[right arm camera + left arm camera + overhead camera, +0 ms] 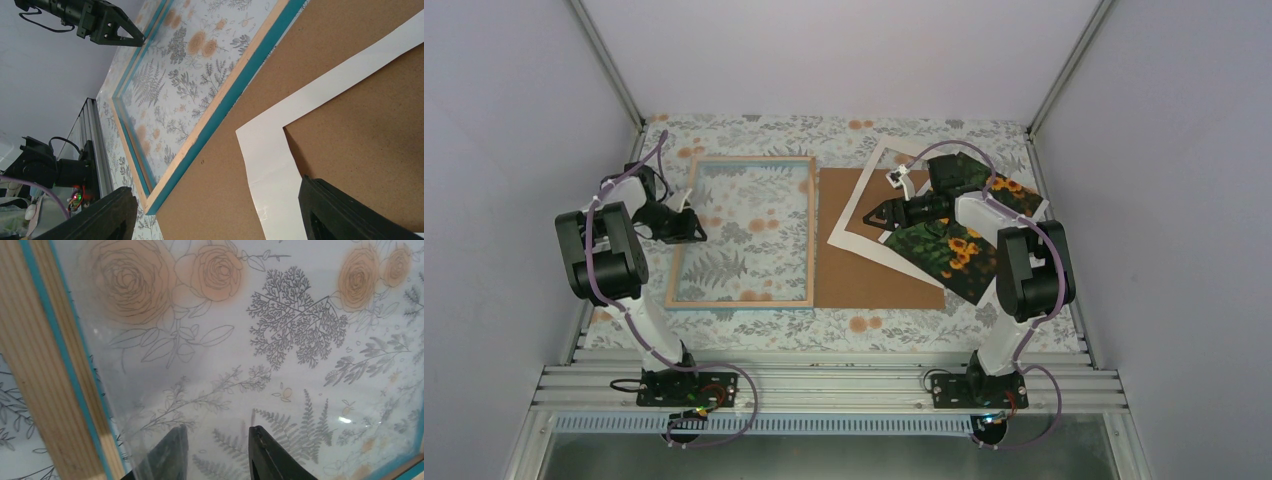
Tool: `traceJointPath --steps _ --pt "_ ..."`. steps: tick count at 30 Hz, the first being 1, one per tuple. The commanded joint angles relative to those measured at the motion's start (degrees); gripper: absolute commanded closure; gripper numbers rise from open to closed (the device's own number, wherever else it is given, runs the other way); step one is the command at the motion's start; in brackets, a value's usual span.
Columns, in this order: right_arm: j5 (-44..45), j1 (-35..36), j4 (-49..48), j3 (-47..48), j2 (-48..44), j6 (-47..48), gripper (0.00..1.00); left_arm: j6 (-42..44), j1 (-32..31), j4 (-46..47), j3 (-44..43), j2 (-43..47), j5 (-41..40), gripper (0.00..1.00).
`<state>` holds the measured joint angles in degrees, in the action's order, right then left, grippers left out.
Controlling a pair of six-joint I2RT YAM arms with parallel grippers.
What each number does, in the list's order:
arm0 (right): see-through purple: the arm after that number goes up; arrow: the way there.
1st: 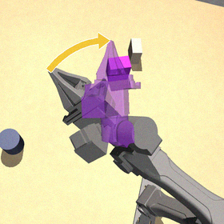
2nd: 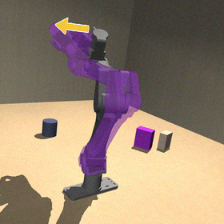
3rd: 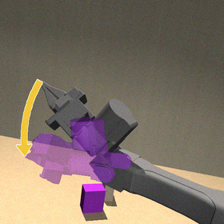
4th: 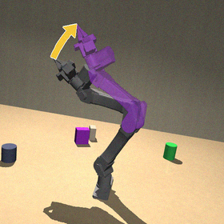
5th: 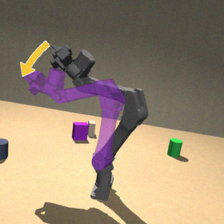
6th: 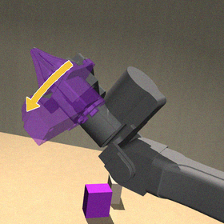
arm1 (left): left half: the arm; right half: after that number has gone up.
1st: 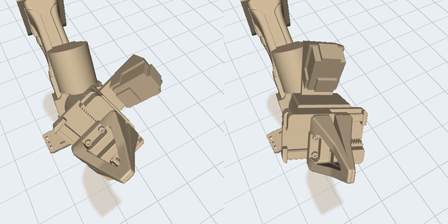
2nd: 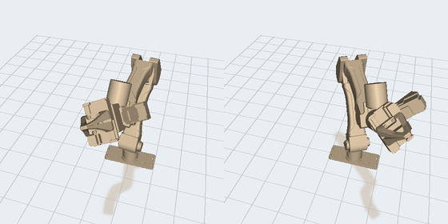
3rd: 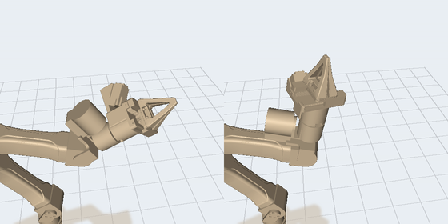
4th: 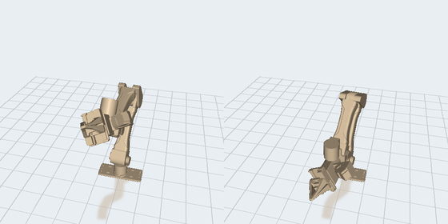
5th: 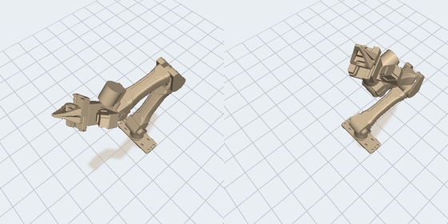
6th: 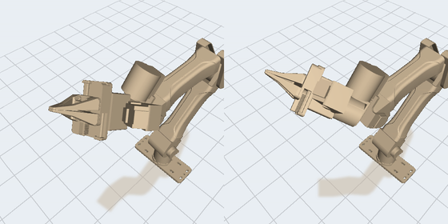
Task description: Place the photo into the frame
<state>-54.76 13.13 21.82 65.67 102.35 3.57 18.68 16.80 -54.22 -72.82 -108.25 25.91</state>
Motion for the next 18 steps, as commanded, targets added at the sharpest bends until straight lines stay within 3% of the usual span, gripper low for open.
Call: traceJointPath --steps 1,9,18 --pt "-0.30 0.66 -0.99 -0.47 -1.77 1.02 0.20 0.26 -0.36 0.58 0.61 2.85 -2.76 0.65" --pt "-0.34 0.72 -0.98 -0.45 -1.96 1.00 0.20 -0.39 -1.30 1.20 0.74 5.20 -6.39 0.39" --pt "-0.09 0.72 -1.00 -0.54 -2.13 1.35 0.20 -0.47 -2.03 2.19 1.71 8.07 -12.36 0.19"
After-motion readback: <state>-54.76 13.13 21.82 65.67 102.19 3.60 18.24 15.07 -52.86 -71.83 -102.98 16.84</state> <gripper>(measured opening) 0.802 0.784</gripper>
